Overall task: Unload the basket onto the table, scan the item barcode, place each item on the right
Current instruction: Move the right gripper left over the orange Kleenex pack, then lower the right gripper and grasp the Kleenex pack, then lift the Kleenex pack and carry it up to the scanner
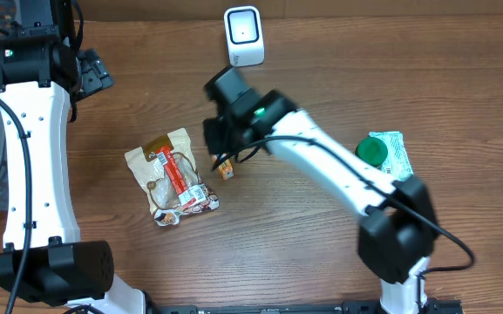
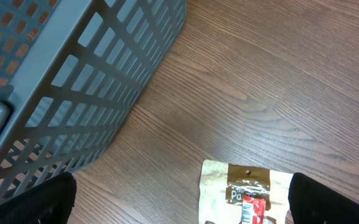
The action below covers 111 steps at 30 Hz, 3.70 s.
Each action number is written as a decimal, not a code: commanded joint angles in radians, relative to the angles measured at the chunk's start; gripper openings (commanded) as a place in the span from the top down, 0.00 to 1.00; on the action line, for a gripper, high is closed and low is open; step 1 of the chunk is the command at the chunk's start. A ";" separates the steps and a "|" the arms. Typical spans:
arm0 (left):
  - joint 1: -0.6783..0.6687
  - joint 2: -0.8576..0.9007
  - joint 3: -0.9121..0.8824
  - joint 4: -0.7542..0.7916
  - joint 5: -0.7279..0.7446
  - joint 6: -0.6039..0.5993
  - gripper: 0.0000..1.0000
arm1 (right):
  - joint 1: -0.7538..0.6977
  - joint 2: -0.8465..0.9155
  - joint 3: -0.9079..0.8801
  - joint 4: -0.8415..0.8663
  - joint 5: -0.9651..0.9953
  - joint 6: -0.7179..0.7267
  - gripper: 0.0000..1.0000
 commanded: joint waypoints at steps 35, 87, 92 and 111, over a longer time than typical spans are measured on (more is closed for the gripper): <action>0.002 -0.026 0.020 0.000 0.001 0.011 0.00 | 0.016 0.136 -0.037 -0.056 0.317 0.002 0.76; 0.002 -0.026 0.020 0.000 0.000 0.011 0.00 | 0.116 0.267 -0.042 0.007 0.531 -0.007 0.80; 0.002 -0.026 0.020 0.000 0.001 0.011 0.00 | 0.114 0.262 -0.038 -0.002 0.531 -0.006 0.96; 0.002 -0.026 0.020 0.000 0.001 0.011 0.00 | -0.145 -0.017 0.047 -0.120 -0.067 0.000 0.96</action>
